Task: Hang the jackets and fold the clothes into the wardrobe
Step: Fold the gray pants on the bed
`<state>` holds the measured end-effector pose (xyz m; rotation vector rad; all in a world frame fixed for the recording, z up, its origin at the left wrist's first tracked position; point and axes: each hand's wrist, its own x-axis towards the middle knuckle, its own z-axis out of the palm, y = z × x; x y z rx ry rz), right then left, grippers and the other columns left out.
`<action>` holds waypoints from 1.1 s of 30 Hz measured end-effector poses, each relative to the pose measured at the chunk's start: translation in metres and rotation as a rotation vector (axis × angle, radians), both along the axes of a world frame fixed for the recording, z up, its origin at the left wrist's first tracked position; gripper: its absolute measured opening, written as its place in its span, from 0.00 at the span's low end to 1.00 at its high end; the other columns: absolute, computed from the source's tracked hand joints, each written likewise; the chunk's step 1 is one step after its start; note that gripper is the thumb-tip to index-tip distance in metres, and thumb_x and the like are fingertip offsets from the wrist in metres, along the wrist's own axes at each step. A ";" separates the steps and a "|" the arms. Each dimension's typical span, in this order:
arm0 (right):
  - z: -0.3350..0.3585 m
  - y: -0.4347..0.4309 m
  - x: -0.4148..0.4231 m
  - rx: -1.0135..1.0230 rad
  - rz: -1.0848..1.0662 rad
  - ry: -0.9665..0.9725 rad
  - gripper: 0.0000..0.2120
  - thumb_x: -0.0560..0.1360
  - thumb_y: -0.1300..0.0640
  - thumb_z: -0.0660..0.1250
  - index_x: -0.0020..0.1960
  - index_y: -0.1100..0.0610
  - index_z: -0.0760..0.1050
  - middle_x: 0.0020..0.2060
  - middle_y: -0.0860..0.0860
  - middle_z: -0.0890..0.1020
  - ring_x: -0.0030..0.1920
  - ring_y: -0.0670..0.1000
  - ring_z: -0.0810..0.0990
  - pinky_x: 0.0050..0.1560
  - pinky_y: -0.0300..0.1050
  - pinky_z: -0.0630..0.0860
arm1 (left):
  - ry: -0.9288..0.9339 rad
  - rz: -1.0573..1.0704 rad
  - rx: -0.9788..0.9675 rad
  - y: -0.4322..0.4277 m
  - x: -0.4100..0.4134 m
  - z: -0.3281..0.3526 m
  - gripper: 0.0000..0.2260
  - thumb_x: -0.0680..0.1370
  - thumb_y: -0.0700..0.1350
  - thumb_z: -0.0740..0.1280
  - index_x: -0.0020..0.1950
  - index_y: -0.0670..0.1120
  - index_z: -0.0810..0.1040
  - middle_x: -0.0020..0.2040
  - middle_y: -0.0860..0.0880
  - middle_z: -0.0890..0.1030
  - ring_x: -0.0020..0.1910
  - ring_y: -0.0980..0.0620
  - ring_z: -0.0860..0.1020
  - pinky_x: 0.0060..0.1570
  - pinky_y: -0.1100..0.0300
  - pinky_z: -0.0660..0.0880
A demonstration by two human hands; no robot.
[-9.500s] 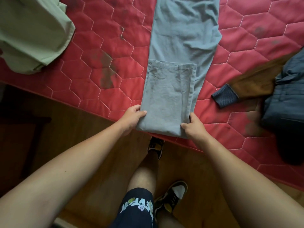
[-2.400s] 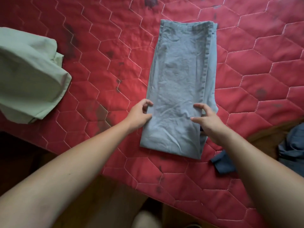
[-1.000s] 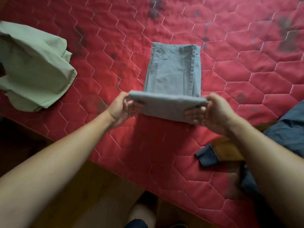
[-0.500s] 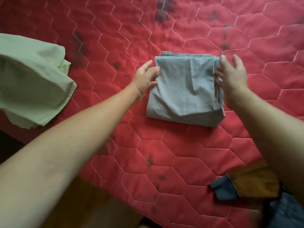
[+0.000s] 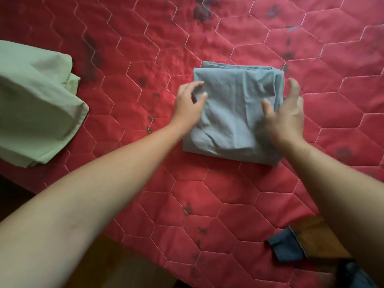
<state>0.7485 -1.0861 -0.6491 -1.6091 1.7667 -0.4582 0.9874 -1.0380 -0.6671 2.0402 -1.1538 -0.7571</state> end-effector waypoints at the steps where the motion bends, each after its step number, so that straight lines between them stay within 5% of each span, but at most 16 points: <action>1: 0.006 -0.011 0.002 0.062 -0.059 -0.011 0.30 0.80 0.46 0.66 0.77 0.54 0.60 0.65 0.61 0.75 0.63 0.62 0.76 0.63 0.53 0.70 | 0.071 0.083 -0.027 -0.009 0.002 0.004 0.12 0.76 0.43 0.69 0.60 0.45 0.82 0.56 0.48 0.80 0.57 0.50 0.79 0.64 0.57 0.74; 4: 0.016 -0.037 0.008 0.094 -0.031 0.053 0.16 0.79 0.47 0.66 0.57 0.59 0.74 0.51 0.57 0.81 0.55 0.59 0.79 0.52 0.51 0.70 | 0.221 0.183 -0.037 -0.028 0.006 0.017 0.07 0.75 0.36 0.70 0.47 0.48 0.84 0.44 0.52 0.84 0.45 0.56 0.82 0.55 0.58 0.80; 6: 0.021 -0.048 0.010 0.027 -0.008 0.044 0.10 0.79 0.51 0.64 0.51 0.58 0.73 0.46 0.55 0.78 0.48 0.56 0.75 0.48 0.50 0.67 | 0.217 0.173 -0.063 -0.039 0.011 0.021 0.09 0.74 0.36 0.70 0.44 0.51 0.84 0.44 0.50 0.85 0.44 0.55 0.82 0.54 0.56 0.81; 10: 0.014 -0.063 0.010 0.057 -0.016 0.103 0.18 0.81 0.51 0.62 0.64 0.62 0.70 0.59 0.60 0.78 0.60 0.61 0.76 0.59 0.51 0.69 | 0.098 0.074 -0.031 -0.051 0.018 0.010 0.10 0.76 0.37 0.69 0.53 0.45 0.85 0.54 0.45 0.83 0.53 0.51 0.81 0.60 0.54 0.77; 12: 0.007 -0.059 0.011 0.040 0.032 0.221 0.25 0.81 0.50 0.62 0.74 0.61 0.63 0.68 0.63 0.71 0.69 0.65 0.70 0.67 0.58 0.68 | -0.040 -0.032 0.016 -0.048 0.016 0.005 0.12 0.77 0.38 0.67 0.60 0.42 0.83 0.62 0.41 0.78 0.62 0.47 0.77 0.69 0.56 0.70; 15: -0.004 -0.042 0.018 -0.212 0.321 0.407 0.33 0.81 0.43 0.58 0.82 0.52 0.53 0.80 0.61 0.55 0.79 0.65 0.54 0.74 0.68 0.57 | -0.406 -0.244 -0.026 -0.044 0.005 0.002 0.20 0.78 0.45 0.65 0.70 0.42 0.76 0.77 0.37 0.64 0.78 0.38 0.60 0.77 0.49 0.56; 17: -0.020 -0.036 0.021 -0.185 0.539 0.537 0.35 0.81 0.35 0.53 0.83 0.49 0.50 0.83 0.58 0.47 0.82 0.63 0.43 0.74 0.75 0.48 | -0.587 -0.459 0.084 -0.041 -0.004 -0.005 0.28 0.81 0.55 0.61 0.80 0.49 0.63 0.83 0.40 0.50 0.82 0.39 0.46 0.78 0.42 0.49; 20: -0.041 -0.036 0.017 -0.020 0.607 0.545 0.40 0.79 0.27 0.47 0.83 0.46 0.42 0.82 0.52 0.37 0.81 0.60 0.32 0.73 0.78 0.47 | -0.582 -0.601 0.242 -0.034 -0.006 -0.025 0.33 0.83 0.63 0.53 0.83 0.54 0.46 0.83 0.45 0.38 0.81 0.44 0.36 0.78 0.39 0.45; 29: -0.048 0.004 0.001 -0.105 0.571 0.554 0.41 0.80 0.30 0.48 0.83 0.53 0.49 0.82 0.59 0.42 0.82 0.64 0.40 0.76 0.73 0.52 | -0.577 -0.533 0.167 -0.018 -0.009 -0.038 0.34 0.82 0.62 0.53 0.84 0.50 0.48 0.83 0.42 0.40 0.81 0.42 0.38 0.79 0.42 0.51; 33: -0.059 0.016 -0.009 -0.046 0.577 0.558 0.42 0.79 0.28 0.46 0.84 0.50 0.43 0.82 0.55 0.37 0.81 0.64 0.36 0.78 0.71 0.48 | -0.539 -0.534 0.215 0.001 -0.006 -0.052 0.35 0.82 0.64 0.54 0.83 0.52 0.45 0.83 0.43 0.38 0.81 0.44 0.38 0.80 0.45 0.47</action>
